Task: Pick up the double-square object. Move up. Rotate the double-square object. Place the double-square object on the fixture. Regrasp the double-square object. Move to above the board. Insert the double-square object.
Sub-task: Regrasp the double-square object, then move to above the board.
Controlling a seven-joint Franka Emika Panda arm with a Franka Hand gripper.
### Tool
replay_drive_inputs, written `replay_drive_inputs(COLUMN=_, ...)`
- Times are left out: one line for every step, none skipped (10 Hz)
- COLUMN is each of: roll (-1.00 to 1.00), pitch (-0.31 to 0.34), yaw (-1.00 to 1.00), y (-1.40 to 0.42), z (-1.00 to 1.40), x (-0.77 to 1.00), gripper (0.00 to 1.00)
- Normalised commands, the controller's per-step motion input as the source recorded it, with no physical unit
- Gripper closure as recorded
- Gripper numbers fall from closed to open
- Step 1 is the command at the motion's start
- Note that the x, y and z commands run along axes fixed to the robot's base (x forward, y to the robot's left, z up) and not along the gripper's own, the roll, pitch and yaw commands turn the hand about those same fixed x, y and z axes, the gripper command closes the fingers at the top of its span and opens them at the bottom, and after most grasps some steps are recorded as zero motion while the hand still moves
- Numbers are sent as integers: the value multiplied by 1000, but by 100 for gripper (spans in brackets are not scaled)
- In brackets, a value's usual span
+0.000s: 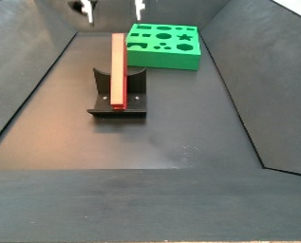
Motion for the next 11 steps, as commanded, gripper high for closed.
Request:
replay_drive_inputs(roll=52, pitch=-124, yaw=-120, y=36, z=-1000, x=51, gripper=0)
replay_drive_inputs(roll=51, pitch=-88, yaw=-125, y=34, z=-1000, x=55, gripper=0)
replay_drive_inputs(roll=51, pitch=-44, yaw=-120, y=27, z=-868, x=53, gripper=0)
replay_drive_inputs(roll=50, pitch=-15, yaw=-106, y=18, z=-701, x=44, gripper=0)
replay_drive_inputs(roll=48, pitch=6, yaw=-85, y=9, z=-531, x=39, gripper=0)
replay_drive_inputs(roll=45, pitch=28, yaw=-54, y=10, z=-312, x=45, gripper=0)
replay_drive_inputs(roll=0, pitch=0, yaw=0, y=0, z=0, x=0, gripper=100)
replay_drive_inputs(roll=-6, pitch=279, yaw=204, y=0, z=1000, x=-104, gripper=100)
replay_drive_inputs(roll=-24, pitch=257, yaw=209, y=-4, z=1000, x=-100, gripper=100)
replay_drive_inputs(roll=-39, pitch=198, yaw=226, y=-1, z=1000, x=-87, gripper=100)
replay_drive_inputs(roll=-44, pitch=158, yaw=238, y=-1, z=1000, x=-81, gripper=100)
